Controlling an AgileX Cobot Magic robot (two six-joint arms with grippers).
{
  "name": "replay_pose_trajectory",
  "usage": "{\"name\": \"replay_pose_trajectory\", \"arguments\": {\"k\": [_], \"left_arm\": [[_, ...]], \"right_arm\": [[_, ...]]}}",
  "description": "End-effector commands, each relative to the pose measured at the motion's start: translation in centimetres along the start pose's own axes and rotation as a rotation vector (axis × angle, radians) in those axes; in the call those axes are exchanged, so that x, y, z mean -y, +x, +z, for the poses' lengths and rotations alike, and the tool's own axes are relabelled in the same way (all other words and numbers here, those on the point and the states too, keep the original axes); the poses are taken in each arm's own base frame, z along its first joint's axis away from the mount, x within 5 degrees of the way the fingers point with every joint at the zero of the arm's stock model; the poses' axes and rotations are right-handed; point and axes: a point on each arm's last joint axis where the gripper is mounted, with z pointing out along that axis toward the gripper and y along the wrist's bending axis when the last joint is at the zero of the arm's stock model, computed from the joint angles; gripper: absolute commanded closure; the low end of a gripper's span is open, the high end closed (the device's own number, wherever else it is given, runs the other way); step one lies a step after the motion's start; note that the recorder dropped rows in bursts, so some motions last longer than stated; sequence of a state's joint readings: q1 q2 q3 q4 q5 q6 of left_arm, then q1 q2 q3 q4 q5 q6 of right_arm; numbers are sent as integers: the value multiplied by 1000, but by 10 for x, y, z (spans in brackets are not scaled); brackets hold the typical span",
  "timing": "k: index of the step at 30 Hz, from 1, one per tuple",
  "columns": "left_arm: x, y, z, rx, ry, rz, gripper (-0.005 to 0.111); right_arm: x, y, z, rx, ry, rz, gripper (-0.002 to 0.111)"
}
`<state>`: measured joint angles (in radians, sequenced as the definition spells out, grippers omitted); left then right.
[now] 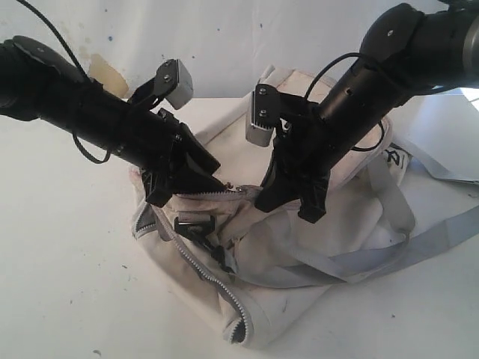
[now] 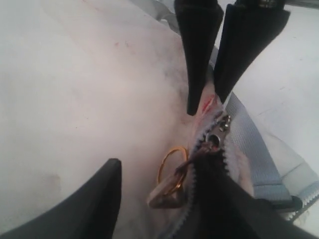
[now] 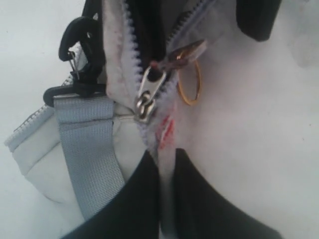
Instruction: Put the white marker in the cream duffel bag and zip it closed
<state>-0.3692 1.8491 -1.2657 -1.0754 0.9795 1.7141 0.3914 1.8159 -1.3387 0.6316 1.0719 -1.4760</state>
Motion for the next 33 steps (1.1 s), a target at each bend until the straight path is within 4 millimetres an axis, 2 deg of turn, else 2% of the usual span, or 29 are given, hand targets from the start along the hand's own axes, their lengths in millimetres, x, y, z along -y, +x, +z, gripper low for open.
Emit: {"name": "replay_pose_trajectory", "arguments": {"k": [1,7,10,18,22,26,28,30,33], "left_arm": [[2,4,11,6,47,44,57],[10,-1,22,4,93,142,57],[11,-1,22,-1,93,147,62],[20,2,16,-67,185,213,106],[26,-11,1,-63,152,263,107],[26,-12,1,-52,141,247,107],[24,-16,-4,-56,77,226,107],[23,-23,-11,-59,15,202,107],[30,-30,-26,-102,-16,264,107]], "right_arm": [[-3,1,-2,0,-22,-6,108],[-2,1,-2,0,-19,-6,108],[-2,1,-2,0,-19,-6,108],[-2,1,-2,0,-16,-6,108],[-2,1,-2,-1,-16,-7,108],[-2,1,-2,-1,-18,-6,108],[-2,1,-2,-1,-18,-6,108],[-2,1,-2,-1,-18,-6,108],[-2,2,-2,-8,-16,-4,108]]}}
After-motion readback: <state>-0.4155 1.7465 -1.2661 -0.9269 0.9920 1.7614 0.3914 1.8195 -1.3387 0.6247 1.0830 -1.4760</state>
